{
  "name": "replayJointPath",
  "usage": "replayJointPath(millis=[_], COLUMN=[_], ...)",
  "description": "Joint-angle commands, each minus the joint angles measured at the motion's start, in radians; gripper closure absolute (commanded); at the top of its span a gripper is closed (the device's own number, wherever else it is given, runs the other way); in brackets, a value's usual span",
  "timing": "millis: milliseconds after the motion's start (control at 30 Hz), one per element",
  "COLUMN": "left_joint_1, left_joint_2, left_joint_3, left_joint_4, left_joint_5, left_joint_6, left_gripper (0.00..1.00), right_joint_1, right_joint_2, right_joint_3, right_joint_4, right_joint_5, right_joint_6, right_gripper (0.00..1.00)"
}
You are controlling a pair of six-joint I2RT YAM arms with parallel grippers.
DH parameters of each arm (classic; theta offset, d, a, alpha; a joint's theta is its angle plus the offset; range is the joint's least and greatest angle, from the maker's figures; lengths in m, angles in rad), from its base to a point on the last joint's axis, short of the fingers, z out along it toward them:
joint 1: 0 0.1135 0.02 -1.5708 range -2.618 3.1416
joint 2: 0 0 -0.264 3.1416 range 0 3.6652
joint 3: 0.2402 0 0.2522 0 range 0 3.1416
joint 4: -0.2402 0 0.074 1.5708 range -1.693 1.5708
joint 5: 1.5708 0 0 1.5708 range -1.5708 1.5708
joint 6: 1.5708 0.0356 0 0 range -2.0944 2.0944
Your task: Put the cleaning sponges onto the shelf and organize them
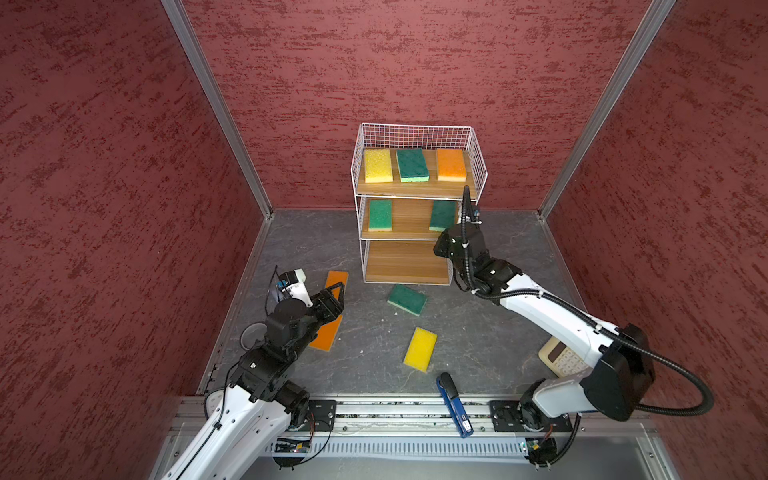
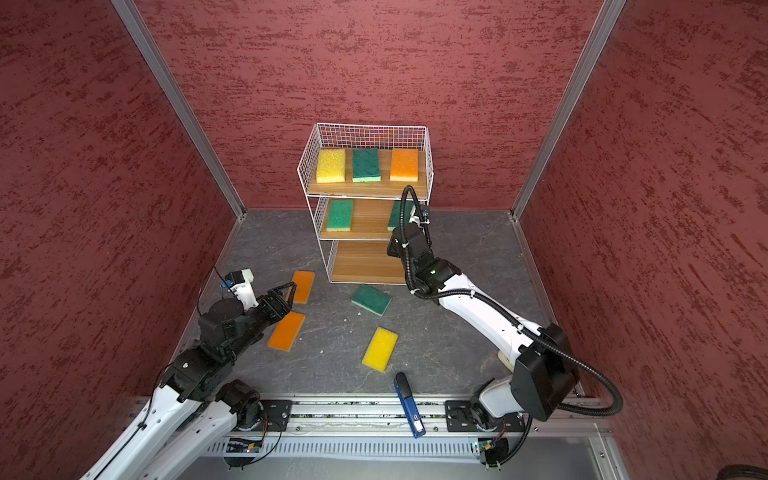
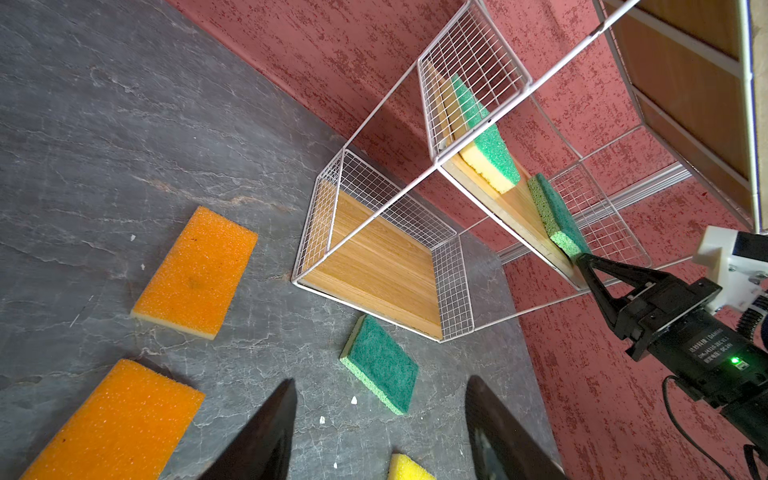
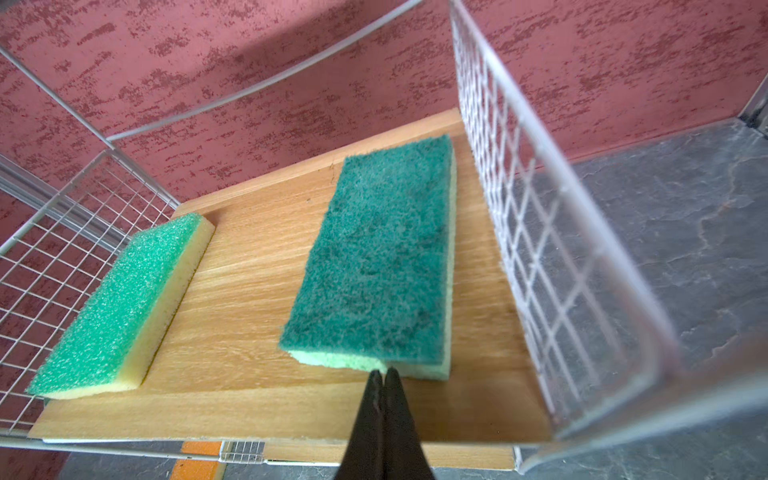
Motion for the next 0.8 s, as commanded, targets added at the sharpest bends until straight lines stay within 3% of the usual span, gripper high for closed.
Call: replayJointPath(millis=[0,767], left_joint_1=[0.006,0.005], left_joint_2=[0.000,-0.004], left_joint_3=[0.008,0.025], left_joint_4=[-0.007,-0.044], left_joint_5=[0.001,0.009], left_joint_6=[0.002,0.000], left_gripper=[0.35,0.35], right_joint_1=[-0.008,-0.032], right_joint_2=[-0.020,-0.040], right_joint_3=[-0.002,-0.013], right_joint_4=[-0.015,-0.050], right_joint_5=[0.024,0.095], right_joint_6=[-0.010,-0.004], right_gripper=[1.00,1.00])
